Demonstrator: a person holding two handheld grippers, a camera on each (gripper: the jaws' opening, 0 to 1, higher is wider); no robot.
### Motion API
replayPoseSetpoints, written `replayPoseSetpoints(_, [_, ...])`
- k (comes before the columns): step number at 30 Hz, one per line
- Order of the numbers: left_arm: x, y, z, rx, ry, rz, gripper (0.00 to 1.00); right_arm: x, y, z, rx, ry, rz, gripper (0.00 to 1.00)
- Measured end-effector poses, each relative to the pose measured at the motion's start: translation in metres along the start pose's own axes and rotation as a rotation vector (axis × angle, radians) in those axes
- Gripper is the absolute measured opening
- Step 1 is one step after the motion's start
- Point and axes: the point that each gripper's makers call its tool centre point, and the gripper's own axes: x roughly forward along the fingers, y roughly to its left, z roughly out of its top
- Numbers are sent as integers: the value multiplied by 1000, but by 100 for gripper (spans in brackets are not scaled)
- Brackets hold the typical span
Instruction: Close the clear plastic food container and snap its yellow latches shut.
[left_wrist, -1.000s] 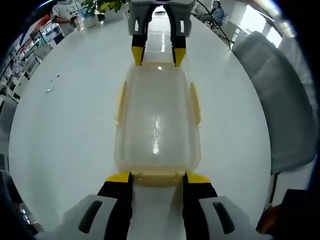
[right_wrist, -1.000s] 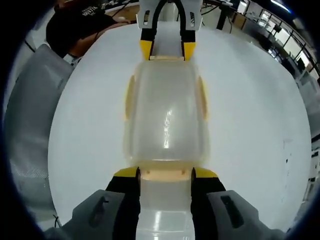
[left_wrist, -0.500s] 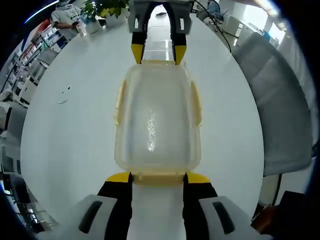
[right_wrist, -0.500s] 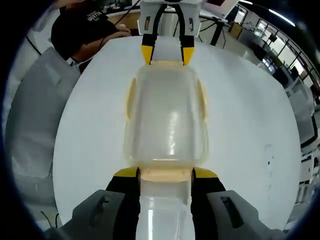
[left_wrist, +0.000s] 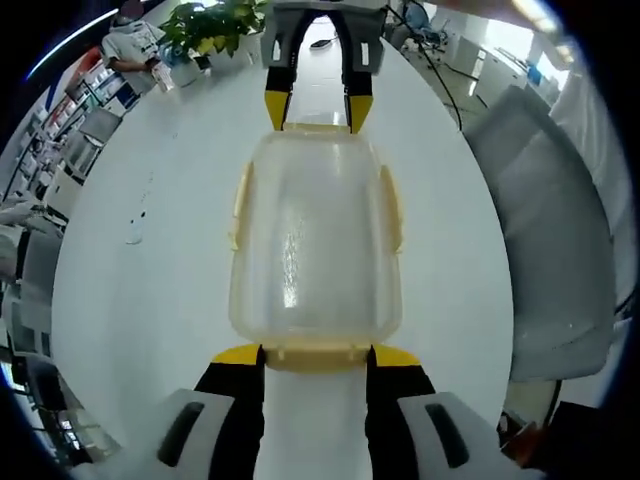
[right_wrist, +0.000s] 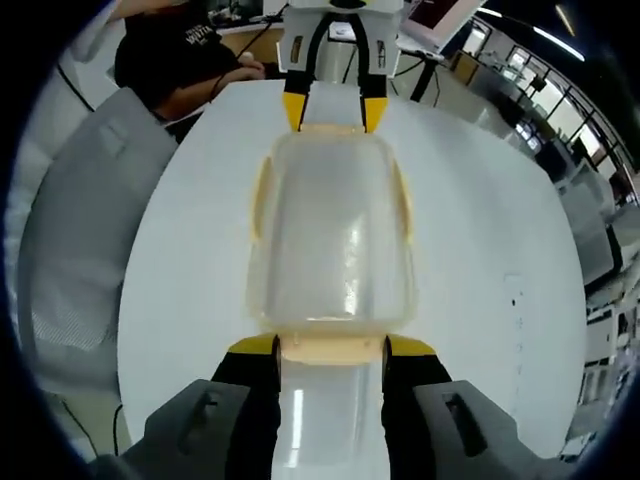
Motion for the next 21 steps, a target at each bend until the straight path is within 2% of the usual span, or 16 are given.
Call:
replayPoseSetpoints(6, [3, -6, 23, 3, 2, 4, 33, -11, 5, -17, 0, -1, -2, 35])
replayPoseSetpoints(21, [16, -9, 66, 23, 32, 9, 33, -34, 10, -59, 9, -2, -5, 35])
